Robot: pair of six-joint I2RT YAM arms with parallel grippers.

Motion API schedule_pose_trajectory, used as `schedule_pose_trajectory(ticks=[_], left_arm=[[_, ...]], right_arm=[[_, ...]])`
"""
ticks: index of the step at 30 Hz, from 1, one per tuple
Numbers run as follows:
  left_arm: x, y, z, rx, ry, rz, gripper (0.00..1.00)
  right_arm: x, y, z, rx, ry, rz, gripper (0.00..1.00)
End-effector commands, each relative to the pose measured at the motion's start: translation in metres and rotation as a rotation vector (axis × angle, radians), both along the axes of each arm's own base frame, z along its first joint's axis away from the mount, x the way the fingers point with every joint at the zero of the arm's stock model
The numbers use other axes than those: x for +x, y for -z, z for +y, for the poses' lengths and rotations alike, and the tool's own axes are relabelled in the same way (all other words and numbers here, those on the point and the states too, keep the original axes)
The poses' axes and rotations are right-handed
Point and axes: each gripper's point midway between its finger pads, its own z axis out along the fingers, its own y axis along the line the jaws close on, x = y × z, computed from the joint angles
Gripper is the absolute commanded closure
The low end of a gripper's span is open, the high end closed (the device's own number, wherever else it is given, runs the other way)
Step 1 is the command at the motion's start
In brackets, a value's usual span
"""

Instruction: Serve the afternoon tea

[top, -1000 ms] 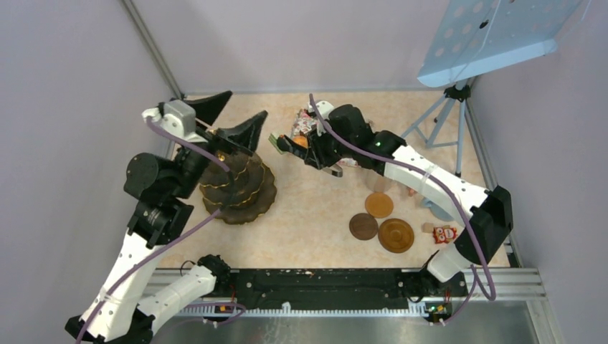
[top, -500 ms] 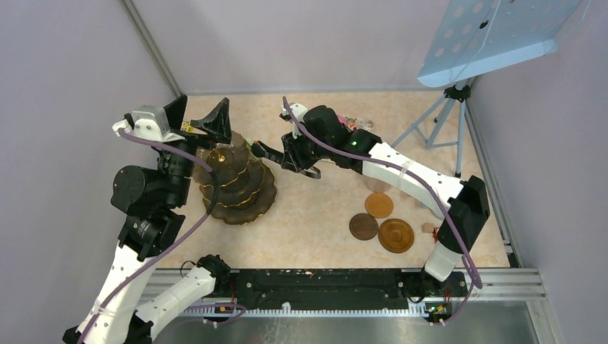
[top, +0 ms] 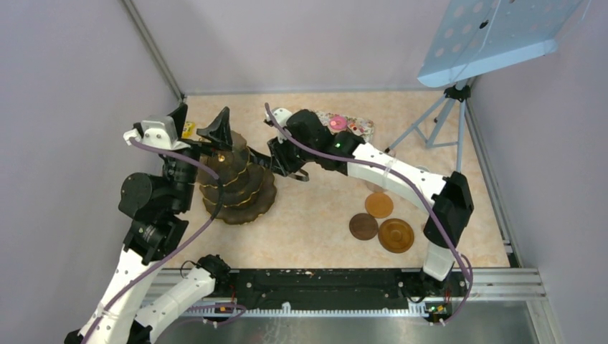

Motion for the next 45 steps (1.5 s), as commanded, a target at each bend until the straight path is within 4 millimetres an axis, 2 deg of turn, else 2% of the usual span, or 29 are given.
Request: schedule_pose_trajectory(ticks=[1,12,20,26,36,45], left_arm=[[-0.008,-0.014,0.008,-0.034,-0.018,-0.064,0.01],[-0.011,-0.013,0.01,-0.035,-0.02,-0.076,0.01],[-0.013,-0.013,0.011,-0.037,-0.017,-0.081,0.01],[-0.014,-0.013,0.011,-0.034,-0.013,-0.085,0.01],[-0.014,-0.011,0.009,-0.032,-0.005,-0.085,0.01],[-0.015,-0.01,0.008,-0.031,0.004,-0.087,0.01]], right_arm=[[0.008,-0.024,0.016,0.052,0.0,-0.065,0.72],[0.016,-0.016,0.027,0.027,-0.002,-0.08,0.7],[0.017,-0.009,0.034,0.01,-0.008,-0.076,0.64],[0.015,-0.011,0.036,0.006,-0.013,-0.084,0.58],[0.012,-0.013,0.033,-0.009,-0.012,-0.089,0.53],[0.005,-0.016,0.01,-0.019,0.028,-0.102,0.54]])
